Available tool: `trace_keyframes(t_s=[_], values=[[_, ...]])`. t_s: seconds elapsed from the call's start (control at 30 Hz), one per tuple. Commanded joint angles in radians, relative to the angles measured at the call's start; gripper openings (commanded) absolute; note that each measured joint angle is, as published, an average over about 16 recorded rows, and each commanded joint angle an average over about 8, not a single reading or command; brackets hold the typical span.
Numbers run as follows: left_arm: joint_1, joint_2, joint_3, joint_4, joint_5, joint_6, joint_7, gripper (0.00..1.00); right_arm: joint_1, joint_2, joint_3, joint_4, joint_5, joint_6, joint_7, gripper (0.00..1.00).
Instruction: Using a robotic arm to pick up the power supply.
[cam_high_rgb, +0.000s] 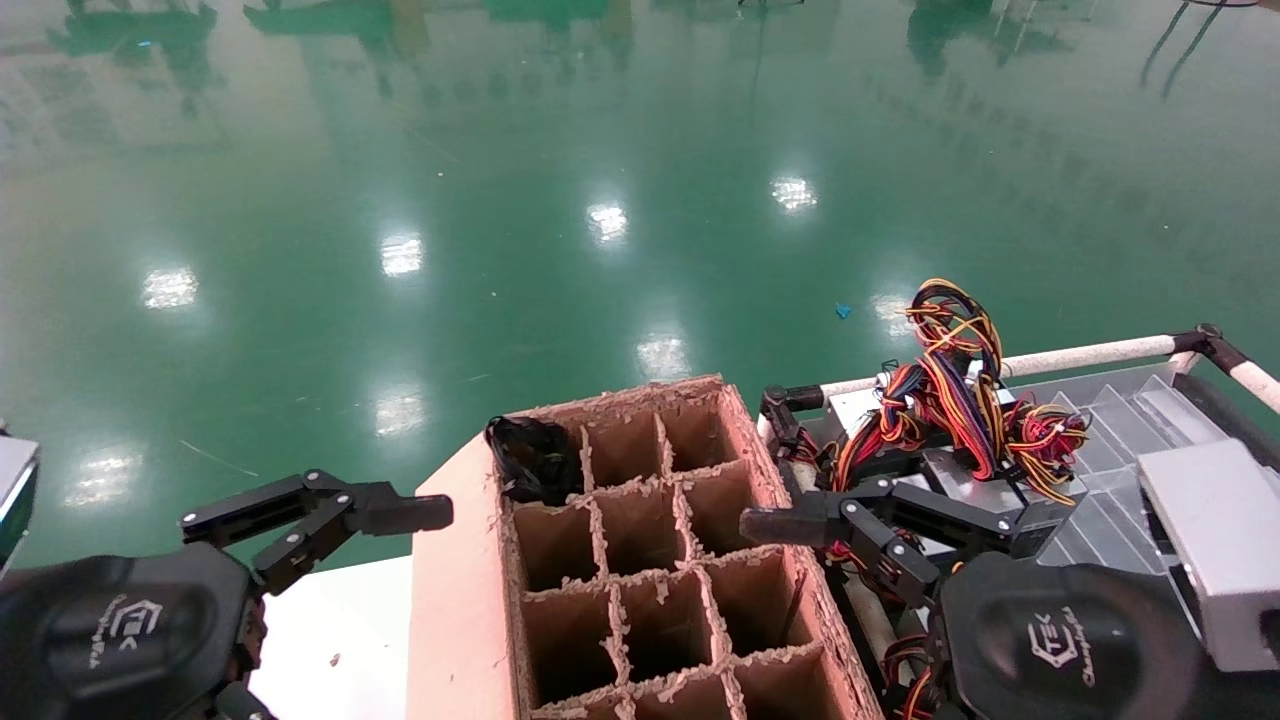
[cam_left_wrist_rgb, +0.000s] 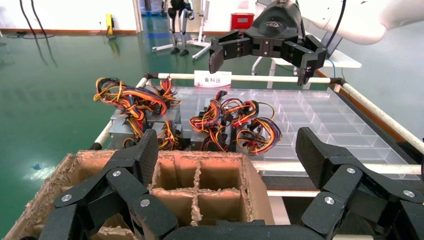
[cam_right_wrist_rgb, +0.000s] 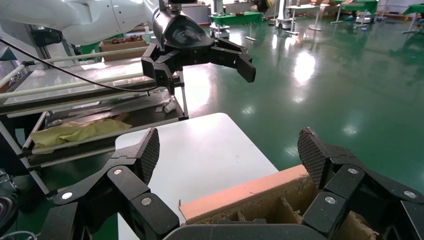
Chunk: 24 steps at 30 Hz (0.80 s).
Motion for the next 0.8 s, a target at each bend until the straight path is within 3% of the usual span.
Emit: trace_keyframes(t_s=[0.03, 0.8], values=[[0.0, 0.0, 0.0, 0.0, 0.0, 0.0, 0.0, 0.0, 0.0, 0.0, 0.0, 0.0, 0.0, 0.0, 0.0, 1.0], [0.0, 0.0, 0.0, 0.0, 0.0, 0.0, 0.0, 0.0, 0.0, 0.0, 0.0, 0.0, 0.0, 0.0, 0.0, 1.0]])
